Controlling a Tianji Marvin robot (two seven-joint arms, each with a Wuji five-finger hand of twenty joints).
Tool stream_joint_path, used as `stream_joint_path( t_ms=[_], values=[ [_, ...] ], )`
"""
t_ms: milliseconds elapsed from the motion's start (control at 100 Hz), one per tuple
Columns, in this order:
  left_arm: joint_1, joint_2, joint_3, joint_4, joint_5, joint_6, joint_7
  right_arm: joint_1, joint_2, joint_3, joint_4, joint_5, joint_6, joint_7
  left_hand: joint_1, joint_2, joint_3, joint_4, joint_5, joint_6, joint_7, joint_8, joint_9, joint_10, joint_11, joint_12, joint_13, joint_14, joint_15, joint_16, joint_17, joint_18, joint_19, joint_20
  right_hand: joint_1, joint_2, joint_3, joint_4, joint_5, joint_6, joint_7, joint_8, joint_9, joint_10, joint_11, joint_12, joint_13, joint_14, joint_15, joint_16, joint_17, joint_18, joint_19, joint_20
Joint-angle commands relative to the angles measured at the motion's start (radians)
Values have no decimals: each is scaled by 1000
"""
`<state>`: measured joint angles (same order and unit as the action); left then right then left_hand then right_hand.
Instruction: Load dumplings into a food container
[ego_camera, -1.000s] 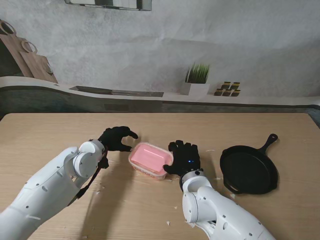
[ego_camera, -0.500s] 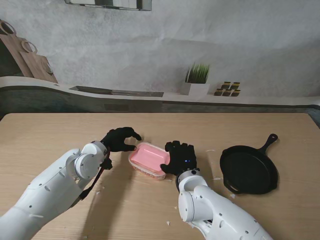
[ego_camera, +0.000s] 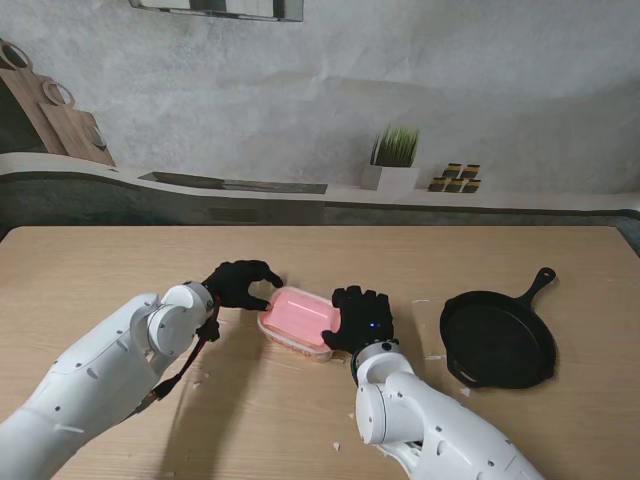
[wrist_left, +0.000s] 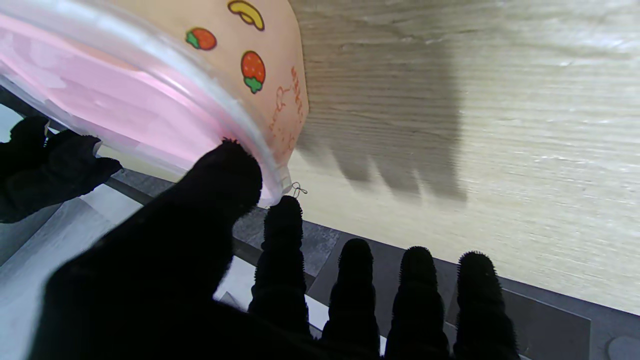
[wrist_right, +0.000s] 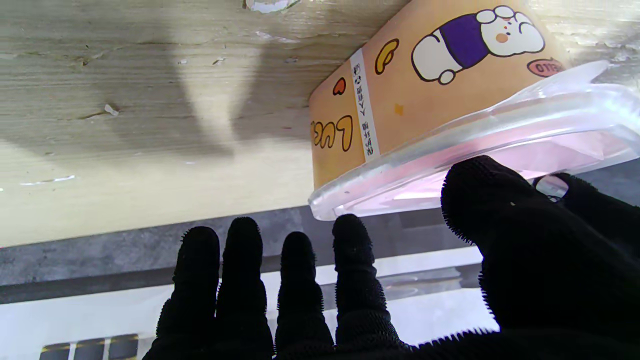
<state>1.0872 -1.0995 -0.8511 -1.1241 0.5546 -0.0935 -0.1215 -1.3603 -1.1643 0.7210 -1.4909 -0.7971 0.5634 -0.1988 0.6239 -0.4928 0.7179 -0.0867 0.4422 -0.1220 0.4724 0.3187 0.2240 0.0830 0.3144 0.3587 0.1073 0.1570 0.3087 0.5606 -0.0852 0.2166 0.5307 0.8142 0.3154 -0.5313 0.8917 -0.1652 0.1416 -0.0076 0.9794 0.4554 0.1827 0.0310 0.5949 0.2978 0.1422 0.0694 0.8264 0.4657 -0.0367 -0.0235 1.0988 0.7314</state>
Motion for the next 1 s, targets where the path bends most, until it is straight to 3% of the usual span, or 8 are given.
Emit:
stream_joint_path(
  t_ms=[0,210,500,760,990],
  values=[
    [9,-1,9,12,4,-2,-22,-16,-1,-9,13,-4,7,25,-4,-54,23,-23,15,-25,13,1,-23,-43,-20,-4,-32,-22,-23,-6,-15,-8,-32,18,17,-8,41,42,14,32,-6,-2,-3,-8,25,10,-49,-18,17,10,-17,-16,-6,19],
    [8,10,21,19,20,-21,-48,-29,3,-14,21,-12,20,31,-29,-32,-4,-28,-5,-17,-9,-10,-27,-46,-42,-12,-36,-25,-46,-17,-19,-5,-63,14,9,-21,56,37,76,82,-30,-27,-4,-2,56,20,-49,-15,21,11,-17,-14,-4,16],
    [1,17,41,36,35,-30,-64,-27,20,-27,31,-36,19,72,-53,-51,-36,-34,-26,-6,-28,-19,-32,-46,-61,-17,-39,-25,-59,-21,-24,-5,-84,21,10,-41,43,28,91,78,-48,-47,-6,-7,85,30,-46,-12,23,12,-17,-12,-1,15],
    [6,22,38,32,53,-47,-63,-39,24,-14,42,-39,-30,61,-63,-65,-35,-39,-78,16,-51,-30,-36,-43,-77,-14,-38,-24,-63,-21,-20,-2,-90,32,-12,-23,13,18,55,57,-46,-54,-7,-14,85,28,-46,-20,18,10,-17,-14,-7,8],
    [21,22,10,0,46,-40,-71,-57,17,44,23,-14,-122,17,-89,20,-69,-37,-79,37,-56,-35,-35,-41,-78,-6,-37,-25,-62,-20,-19,-1,-93,38,-64,52,-53,12,-7,38,-34,-59,-6,-23,63,17,-48,-30,17,10,-18,-23,-18,0]
  ],
)
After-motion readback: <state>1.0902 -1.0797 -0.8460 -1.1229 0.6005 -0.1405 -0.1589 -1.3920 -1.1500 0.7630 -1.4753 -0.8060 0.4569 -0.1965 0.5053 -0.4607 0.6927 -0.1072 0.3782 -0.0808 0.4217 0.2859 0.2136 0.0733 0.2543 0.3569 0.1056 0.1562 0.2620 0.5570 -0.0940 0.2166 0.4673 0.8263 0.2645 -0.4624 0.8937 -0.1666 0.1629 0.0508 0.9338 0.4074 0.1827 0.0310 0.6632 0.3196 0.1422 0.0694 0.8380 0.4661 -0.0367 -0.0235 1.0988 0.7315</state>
